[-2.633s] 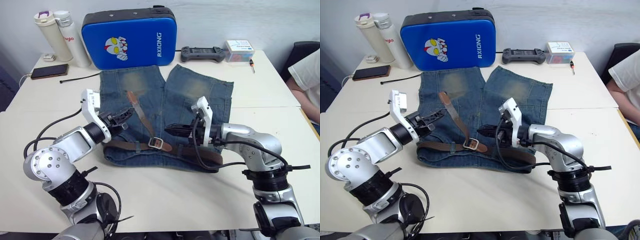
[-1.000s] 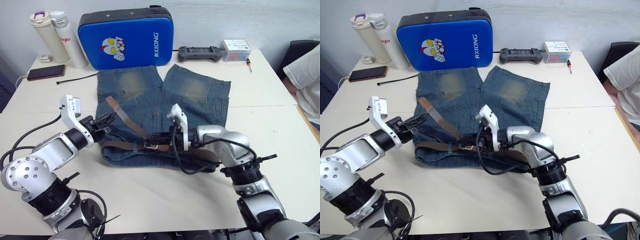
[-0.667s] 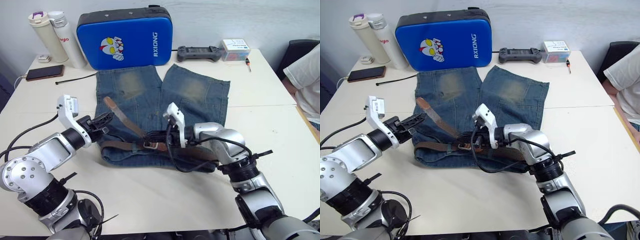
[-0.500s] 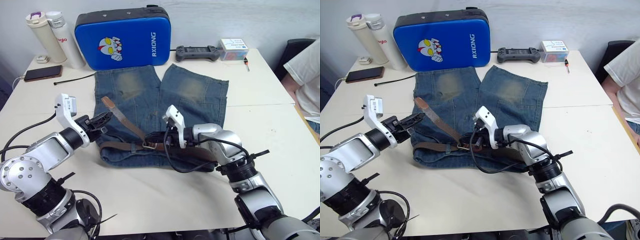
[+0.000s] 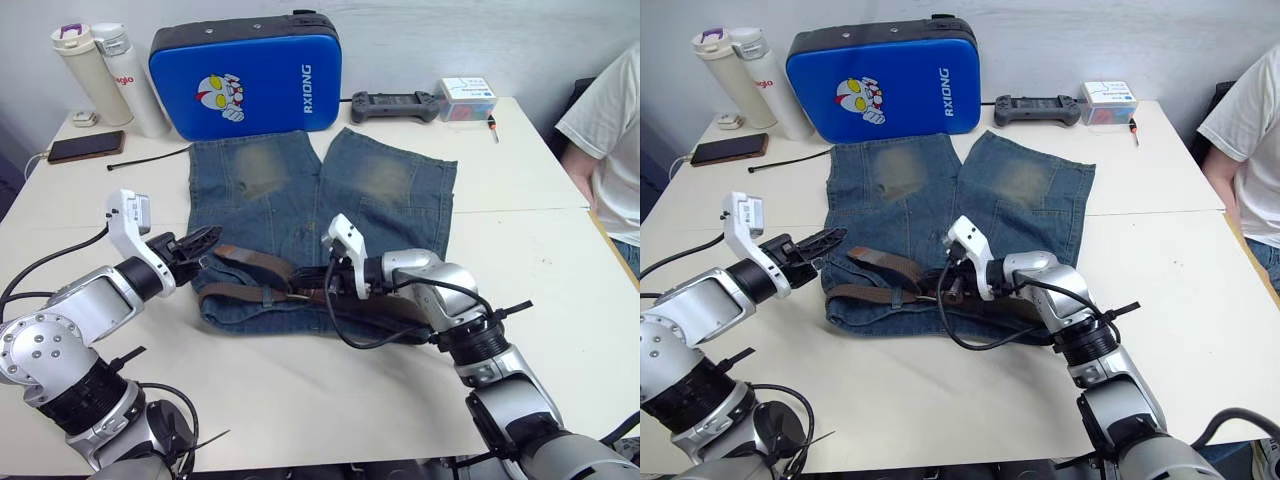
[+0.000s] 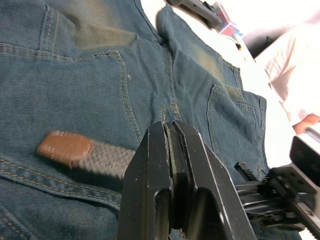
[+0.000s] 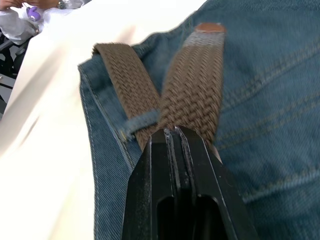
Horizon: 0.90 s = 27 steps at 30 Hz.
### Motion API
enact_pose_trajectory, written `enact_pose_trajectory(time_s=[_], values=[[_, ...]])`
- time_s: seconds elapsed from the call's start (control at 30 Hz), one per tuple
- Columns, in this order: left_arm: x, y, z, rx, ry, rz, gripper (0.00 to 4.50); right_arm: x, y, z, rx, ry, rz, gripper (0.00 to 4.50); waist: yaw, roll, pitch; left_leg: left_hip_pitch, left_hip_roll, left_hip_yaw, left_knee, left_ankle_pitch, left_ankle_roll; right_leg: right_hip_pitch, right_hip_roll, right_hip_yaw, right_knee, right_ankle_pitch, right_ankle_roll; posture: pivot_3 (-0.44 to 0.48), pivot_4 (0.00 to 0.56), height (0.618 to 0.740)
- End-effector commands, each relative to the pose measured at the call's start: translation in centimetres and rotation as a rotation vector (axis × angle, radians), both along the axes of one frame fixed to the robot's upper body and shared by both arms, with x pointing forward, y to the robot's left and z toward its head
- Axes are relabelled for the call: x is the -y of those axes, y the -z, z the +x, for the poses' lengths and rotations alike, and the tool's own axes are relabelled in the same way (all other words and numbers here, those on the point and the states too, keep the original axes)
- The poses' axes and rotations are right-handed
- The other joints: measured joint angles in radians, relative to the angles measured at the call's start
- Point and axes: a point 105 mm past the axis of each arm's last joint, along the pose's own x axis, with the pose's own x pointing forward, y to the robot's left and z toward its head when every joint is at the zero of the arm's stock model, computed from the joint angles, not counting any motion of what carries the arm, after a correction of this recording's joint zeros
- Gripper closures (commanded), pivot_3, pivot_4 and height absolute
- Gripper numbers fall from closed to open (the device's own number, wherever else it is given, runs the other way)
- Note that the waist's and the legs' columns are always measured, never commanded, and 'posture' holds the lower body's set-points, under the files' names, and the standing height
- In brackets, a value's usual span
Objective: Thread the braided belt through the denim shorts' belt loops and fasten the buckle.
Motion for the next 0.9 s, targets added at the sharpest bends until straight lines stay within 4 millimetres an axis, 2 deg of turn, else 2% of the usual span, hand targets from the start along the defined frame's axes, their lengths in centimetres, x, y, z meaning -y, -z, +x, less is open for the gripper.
enact_pose_trajectory(time_s=[0.03, 0.13, 0.3, 0.43, 0.5, 0.6, 0.73, 0.9], values=[[-0.1, -0.9, -0.3, 0.042, 0.001, 0.027, 4.5, 0.3, -0.1, 0.1, 0.022, -0.016, 0.001, 4.44, 0.0, 0.0, 0.0, 0.0, 0.0, 0.0, 0.0, 0.0, 0.0, 0.0, 0.0, 0.0, 0.0, 0.0, 0.0, 0.0, 0.15, 0.74], [-0.1, -0.9, -0.3, 0.044, 0.0, 0.014, 4.5, 0.6, -1.4, 0.2, 0.031, -0.016, 0.044, 4.44, 0.0, 0.0, 0.0, 0.0, 0.0, 0.0, 0.0, 0.0, 0.0, 0.0, 0.0, 0.0, 0.0, 0.0, 0.0, 0.0, 0.15, 0.74], [0.4, 0.9, -1.5, -0.023, 0.096, -0.008, 4.5, 2.1, -4.9, -0.4, 0.108, -0.03, 0.079, 4.44, -0.001, 0.0, 0.0, 0.0, 0.0, 0.0, -0.001, 0.0, 0.0, 0.0, 0.0, 0.0, -0.001, 0.0, 0.0, 0.0, 0.15, 0.74], [0.5, 1.0, -2.4, -0.023, 0.135, -0.125, 3.1, 3.5, -7.0, -1.1, 0.155, -0.031, 0.07, 4.5, 0.002, 0.0, 0.0, 0.0, 0.0, -0.001, -0.001, 0.0, 0.0, 0.0, 0.0, 0.0, -0.001, 0.0, 0.0, 0.0, 0.15, 0.74], [1.2, 1.7, -2.4, -0.062, 0.141, -0.162, 2.28, 4.1, -7.6, -1.3, 0.174, -0.024, 0.06, 4.5, 0.003, 0.0, 0.0, 0.0, 0.0, -0.001, -0.001, 0.0, 0.001, 0.0, -0.001, 0.0, -0.002, 0.0, 0.0, 0.0, 0.15, 0.74], [3.4, 2.8, -2.4, -0.16, 0.154, -0.266, 0.98, 4.6, -8.3, -1.5, 0.199, -0.007, 0.05, 4.5, 0.005, 0.0, 0.0, 0.0, 0.0, -0.001, -0.001, -0.001, 0.002, 0.001, -0.001, 0.0, -0.002, 0.0, 0.0, 0.0, 0.15, 0.74], [4.3, 4.6, -1.9, -0.347, 0.092, -0.317, 0.98, 4.5, -8.4, -1.4, 0.208, 0.016, 0.042, 4.5, 0.004, -0.001, 0.001, 0.0, 0.0, -0.001, -0.001, -0.001, 0.002, 0.001, -0.001, 0.0, -0.002, 0.0, 0.0, 0.0, 0.15, 0.74], [5.2, 4.6, 0.0, -0.394, 0.011, -0.431, 0.98, 4.9, -8.3, -1.4, 0.215, 0.056, 0.045, 4.5, 0.005, -0.001, 0.001, 0.0, 0.0, 0.0, -0.001, -0.001, 0.002, 0.001, -0.001, 0.0, -0.003, 0.0, 0.0, 0.0, 0.15, 0.74]])
